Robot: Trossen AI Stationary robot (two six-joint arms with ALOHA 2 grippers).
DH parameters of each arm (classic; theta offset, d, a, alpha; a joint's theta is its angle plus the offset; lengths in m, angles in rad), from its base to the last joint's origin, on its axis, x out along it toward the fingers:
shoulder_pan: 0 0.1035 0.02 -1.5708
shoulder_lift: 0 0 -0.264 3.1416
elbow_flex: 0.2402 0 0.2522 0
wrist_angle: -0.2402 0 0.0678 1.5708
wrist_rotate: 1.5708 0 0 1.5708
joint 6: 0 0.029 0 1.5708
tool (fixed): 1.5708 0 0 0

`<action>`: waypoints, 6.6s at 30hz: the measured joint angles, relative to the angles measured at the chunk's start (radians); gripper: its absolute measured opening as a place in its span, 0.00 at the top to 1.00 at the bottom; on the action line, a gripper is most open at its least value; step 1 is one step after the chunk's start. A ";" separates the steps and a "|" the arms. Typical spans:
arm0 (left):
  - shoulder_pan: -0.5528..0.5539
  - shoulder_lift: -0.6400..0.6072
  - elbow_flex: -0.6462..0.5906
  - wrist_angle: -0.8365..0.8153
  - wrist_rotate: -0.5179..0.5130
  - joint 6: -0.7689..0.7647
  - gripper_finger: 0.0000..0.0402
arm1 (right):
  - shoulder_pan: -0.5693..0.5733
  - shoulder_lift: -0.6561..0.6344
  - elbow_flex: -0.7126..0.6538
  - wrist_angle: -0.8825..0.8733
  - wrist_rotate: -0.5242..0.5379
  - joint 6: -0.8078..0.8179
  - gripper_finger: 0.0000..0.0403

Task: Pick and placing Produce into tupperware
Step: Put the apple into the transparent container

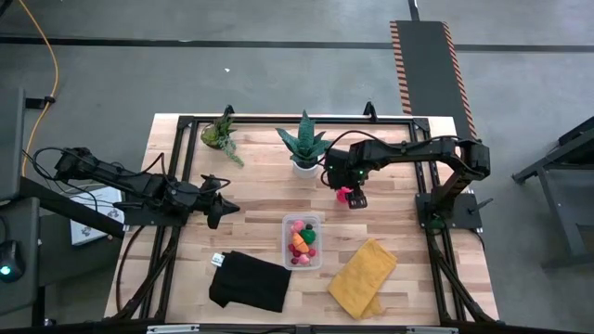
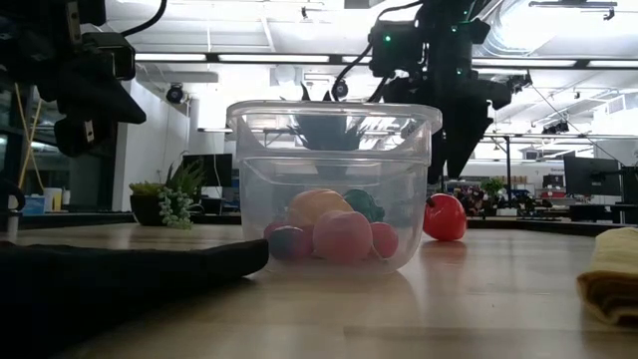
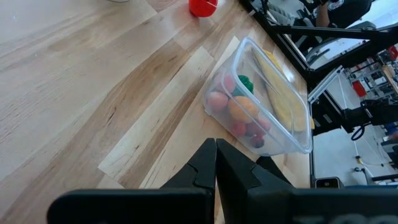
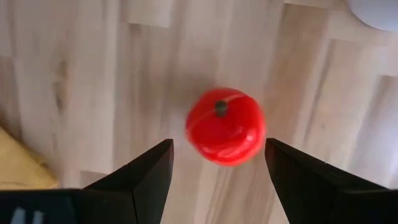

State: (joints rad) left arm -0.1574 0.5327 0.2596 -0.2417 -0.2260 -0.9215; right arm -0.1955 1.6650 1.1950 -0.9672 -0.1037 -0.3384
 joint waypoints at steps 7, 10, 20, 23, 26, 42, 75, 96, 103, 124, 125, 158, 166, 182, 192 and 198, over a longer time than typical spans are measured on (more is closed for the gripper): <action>0.000 0.000 0.000 0.000 0.000 0.000 1.00 | 0.000 0.000 0.000 0.000 0.006 0.023 0.39; 0.000 0.000 0.000 0.000 0.000 0.000 1.00 | 0.000 0.000 0.000 0.000 0.006 0.023 0.39; 0.000 0.000 0.000 0.000 0.000 0.000 1.00 | 0.000 0.000 0.000 0.000 0.009 -0.004 0.27; 0.000 0.000 0.000 0.000 0.000 0.000 1.00 | 0.000 0.000 0.000 -0.002 0.021 -0.023 0.20; 0.000 0.000 0.000 0.000 0.000 0.000 1.00 | 0.003 0.000 0.000 -0.011 0.021 -0.026 0.17; 0.000 0.000 0.000 0.000 0.000 0.000 1.00 | 0.047 0.000 0.000 0.008 0.028 -0.045 0.17; 0.000 0.000 0.000 0.000 0.000 0.000 1.00 | 0.006 0.050 -0.022 0.056 0.067 -0.035 0.17; 0.000 0.000 0.000 0.000 0.000 0.000 1.00 | -0.002 0.047 -0.099 0.189 0.043 -0.019 0.17; 0.000 0.000 0.000 0.000 0.000 0.000 1.00 | -0.032 0.048 -0.138 0.224 0.034 0.008 0.17; 0.000 0.000 0.000 0.000 0.000 0.000 1.00 | -0.045 0.042 -0.158 0.245 0.028 -0.007 0.17; 0.000 0.000 0.000 0.000 0.000 0.000 1.00 | -0.047 0.042 -0.163 0.249 0.028 -0.009 0.17; 0.000 0.000 0.000 0.000 0.000 0.000 1.00 | -0.060 0.042 -0.183 0.274 0.025 -0.022 0.17; 0.000 0.000 0.000 0.000 0.000 0.000 1.00 | -0.060 0.043 -0.183 0.273 0.033 -0.029 0.17; 0.000 0.000 0.000 0.000 0.000 0.000 1.00 | -0.060 0.043 -0.183 0.273 0.042 -0.029 0.17; 0.000 0.000 0.000 0.000 0.000 0.000 1.00 | -0.060 0.043 -0.183 0.273 0.041 -0.029 0.20; 0.000 0.000 0.000 0.000 0.000 0.000 1.00 | -0.060 0.043 -0.183 0.273 0.041 -0.027 0.25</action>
State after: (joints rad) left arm -0.1577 0.5323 0.2600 -0.2414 -0.2259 -0.9215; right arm -0.2554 1.7077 1.0119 -0.6941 -0.0625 -0.3650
